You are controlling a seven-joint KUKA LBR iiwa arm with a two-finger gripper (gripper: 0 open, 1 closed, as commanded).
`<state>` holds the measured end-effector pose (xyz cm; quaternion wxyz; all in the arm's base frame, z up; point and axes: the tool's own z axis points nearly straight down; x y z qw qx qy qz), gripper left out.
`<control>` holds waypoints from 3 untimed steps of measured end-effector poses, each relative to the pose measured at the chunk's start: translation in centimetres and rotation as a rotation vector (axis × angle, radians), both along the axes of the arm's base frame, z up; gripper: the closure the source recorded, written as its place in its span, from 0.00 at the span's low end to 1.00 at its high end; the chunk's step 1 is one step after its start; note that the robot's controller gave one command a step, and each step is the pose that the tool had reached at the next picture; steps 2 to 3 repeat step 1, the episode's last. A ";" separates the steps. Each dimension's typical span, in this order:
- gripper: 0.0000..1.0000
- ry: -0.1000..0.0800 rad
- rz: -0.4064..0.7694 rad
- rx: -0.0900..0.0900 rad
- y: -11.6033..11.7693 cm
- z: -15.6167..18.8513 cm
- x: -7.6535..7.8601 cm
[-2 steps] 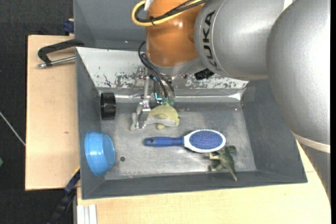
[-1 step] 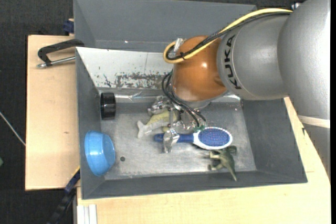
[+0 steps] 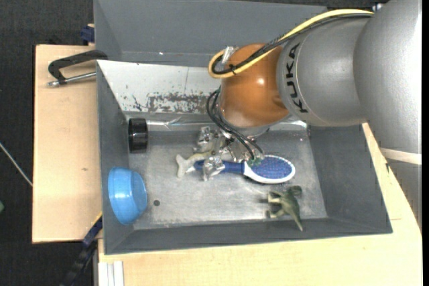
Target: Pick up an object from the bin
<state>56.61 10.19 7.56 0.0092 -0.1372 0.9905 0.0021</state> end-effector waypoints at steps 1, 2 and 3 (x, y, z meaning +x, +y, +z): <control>1.00 0.003 0.030 -0.002 1.7 19.7 -0.2; 1.00 0.003 0.030 -0.002 1.7 19.7 -0.2; 1.00 0.003 0.030 -0.002 1.7 19.7 -0.2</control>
Offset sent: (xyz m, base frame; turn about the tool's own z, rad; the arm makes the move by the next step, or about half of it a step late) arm -0.0040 0.0154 0.1914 -0.0304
